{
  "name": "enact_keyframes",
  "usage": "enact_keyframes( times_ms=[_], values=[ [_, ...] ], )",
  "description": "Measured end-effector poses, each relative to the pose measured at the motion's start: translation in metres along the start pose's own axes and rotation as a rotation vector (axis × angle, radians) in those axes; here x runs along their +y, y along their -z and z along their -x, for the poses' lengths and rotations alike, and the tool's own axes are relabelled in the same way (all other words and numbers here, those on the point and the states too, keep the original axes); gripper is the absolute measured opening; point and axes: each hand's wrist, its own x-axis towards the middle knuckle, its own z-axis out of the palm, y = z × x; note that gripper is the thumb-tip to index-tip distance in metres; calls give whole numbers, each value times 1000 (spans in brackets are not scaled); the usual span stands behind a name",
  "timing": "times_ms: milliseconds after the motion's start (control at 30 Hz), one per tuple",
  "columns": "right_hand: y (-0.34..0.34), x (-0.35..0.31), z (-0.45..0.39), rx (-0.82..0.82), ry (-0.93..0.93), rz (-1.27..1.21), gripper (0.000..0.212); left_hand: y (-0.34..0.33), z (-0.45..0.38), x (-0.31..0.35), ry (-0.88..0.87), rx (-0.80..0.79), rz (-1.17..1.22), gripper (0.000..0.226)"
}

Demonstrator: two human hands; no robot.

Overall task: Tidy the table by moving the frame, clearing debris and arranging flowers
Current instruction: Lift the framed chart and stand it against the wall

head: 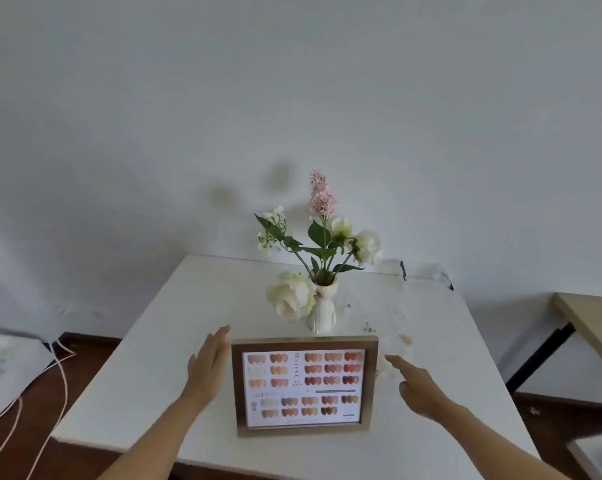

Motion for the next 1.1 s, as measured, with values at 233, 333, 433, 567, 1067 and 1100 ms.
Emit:
enact_keyframes(
  times_ms=[233, 333, 433, 567, 1067, 1100],
  values=[
    [-46, 1, 13, 74, -36, -190, 36, -39, 44, -17, -14, -29, 111, 36],
    [-54, -4, 11, 156, -65, -242, 30, -51, 51, -26, 17, -5, 56, 41],
    [-58, -8, 8, 174, -100, -298, 24, -59, 54, -29, 44, 54, 16, 41],
    [-62, -11, 1, 170, -99, -293, 14, -61, 55, -31, 72, 112, -12, 36],
    [-91, -74, -15, -5, 145, -256, 19, 19, 63, -65, 114, 223, -35, 34],
    [-94, -84, -18, -20, 169, -256, 19, 30, 59, -70, 121, 233, -44, 34]
  ],
)
